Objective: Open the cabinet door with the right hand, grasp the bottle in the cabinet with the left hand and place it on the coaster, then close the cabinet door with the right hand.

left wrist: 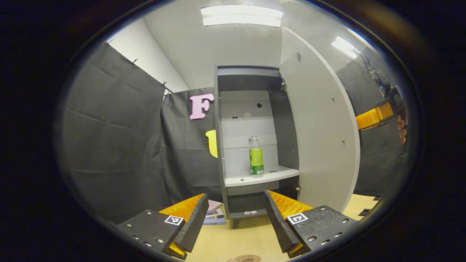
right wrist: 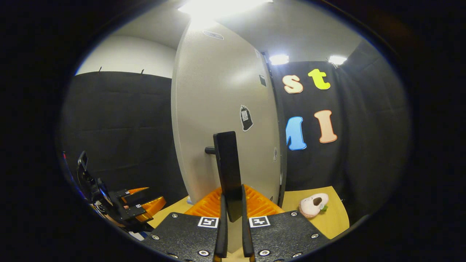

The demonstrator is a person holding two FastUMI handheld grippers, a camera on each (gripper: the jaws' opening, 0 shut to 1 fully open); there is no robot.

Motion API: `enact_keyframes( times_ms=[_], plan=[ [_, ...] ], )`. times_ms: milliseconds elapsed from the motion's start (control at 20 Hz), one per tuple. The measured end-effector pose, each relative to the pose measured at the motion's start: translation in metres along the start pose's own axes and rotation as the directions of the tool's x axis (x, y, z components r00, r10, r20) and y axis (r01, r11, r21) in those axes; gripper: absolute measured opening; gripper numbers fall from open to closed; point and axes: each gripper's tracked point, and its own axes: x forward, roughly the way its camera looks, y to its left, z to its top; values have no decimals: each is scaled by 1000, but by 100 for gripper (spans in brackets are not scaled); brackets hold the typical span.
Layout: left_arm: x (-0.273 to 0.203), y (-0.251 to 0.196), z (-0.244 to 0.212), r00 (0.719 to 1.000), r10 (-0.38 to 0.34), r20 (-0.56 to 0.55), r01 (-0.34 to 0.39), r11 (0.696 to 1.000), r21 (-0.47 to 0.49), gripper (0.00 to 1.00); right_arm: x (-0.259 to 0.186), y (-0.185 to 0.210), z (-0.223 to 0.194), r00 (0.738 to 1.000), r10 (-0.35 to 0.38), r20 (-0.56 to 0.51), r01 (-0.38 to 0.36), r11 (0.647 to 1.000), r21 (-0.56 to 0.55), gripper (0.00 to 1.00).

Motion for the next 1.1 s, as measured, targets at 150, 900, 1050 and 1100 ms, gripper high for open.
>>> enact_keyframes(
  times_ms=[150,900,1050,1100],
  plan=[
    [0,-15,3,1000,-11,6,11,1000,3,87,-6,-16,1,1000,-15,4,15,1000,-2,16],
    [-1,-58,13,999,40,-16,-39,999,32,92,-26,-97,-2,994,-98,46,100,994,-44,15],
    [9,-68,20,999,30,-22,-29,999,27,92,-29,-93,-4,998,-41,46,39,998,47,11],
    [15,-70,22,999,25,-24,-24,999,21,92,-33,-95,-4,998,-37,49,33,997,74,14]
  ],
)
